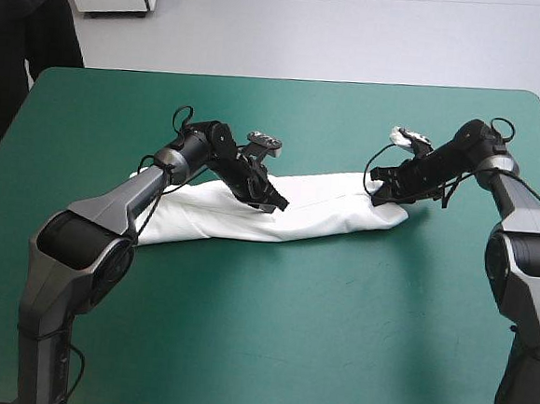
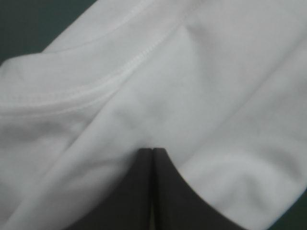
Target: Fold the cloth
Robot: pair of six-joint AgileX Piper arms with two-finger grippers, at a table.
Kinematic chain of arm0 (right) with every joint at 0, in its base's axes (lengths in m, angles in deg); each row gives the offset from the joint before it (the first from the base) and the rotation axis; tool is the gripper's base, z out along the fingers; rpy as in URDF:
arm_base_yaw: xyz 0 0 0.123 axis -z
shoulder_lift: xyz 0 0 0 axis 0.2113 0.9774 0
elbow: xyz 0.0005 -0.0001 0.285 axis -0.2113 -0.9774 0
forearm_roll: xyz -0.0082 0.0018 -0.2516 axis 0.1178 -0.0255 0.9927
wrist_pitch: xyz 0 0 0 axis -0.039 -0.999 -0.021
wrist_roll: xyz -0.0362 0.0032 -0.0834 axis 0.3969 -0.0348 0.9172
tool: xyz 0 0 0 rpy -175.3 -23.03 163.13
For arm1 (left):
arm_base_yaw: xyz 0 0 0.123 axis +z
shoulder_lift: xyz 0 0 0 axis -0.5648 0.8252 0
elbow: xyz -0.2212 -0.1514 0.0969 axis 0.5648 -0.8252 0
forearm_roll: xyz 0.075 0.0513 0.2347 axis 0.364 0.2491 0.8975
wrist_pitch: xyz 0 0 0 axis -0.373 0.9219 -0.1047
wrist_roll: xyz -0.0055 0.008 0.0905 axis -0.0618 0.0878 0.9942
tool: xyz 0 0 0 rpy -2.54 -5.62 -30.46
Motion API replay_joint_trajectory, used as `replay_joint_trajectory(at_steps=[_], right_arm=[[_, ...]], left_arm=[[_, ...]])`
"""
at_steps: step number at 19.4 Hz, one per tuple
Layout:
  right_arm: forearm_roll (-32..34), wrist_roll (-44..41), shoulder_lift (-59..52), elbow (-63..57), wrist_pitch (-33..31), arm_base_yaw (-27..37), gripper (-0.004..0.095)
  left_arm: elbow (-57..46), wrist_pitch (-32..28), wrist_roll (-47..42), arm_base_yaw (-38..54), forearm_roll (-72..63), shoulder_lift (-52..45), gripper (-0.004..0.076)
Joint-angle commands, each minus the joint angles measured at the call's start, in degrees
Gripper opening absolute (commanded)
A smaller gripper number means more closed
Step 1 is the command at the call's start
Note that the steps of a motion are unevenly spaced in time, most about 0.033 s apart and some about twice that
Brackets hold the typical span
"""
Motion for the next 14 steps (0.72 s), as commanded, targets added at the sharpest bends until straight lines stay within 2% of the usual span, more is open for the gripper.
replay_joint_trajectory(at_steps=[1,14], right_arm=[[-2.56,0.87,-4.34,1.15,-3.8,-0.46,-0.0011],[-2.77,0.05,-14.13,6.85,-3.64,-0.46,-0.0011]], left_arm=[[1.22,0.85,0.29,-0.32,0.25,-2.33,-0.0022],[1.22,2.52,0.08,-0.32,0.25,-2.33,-0.0022]])
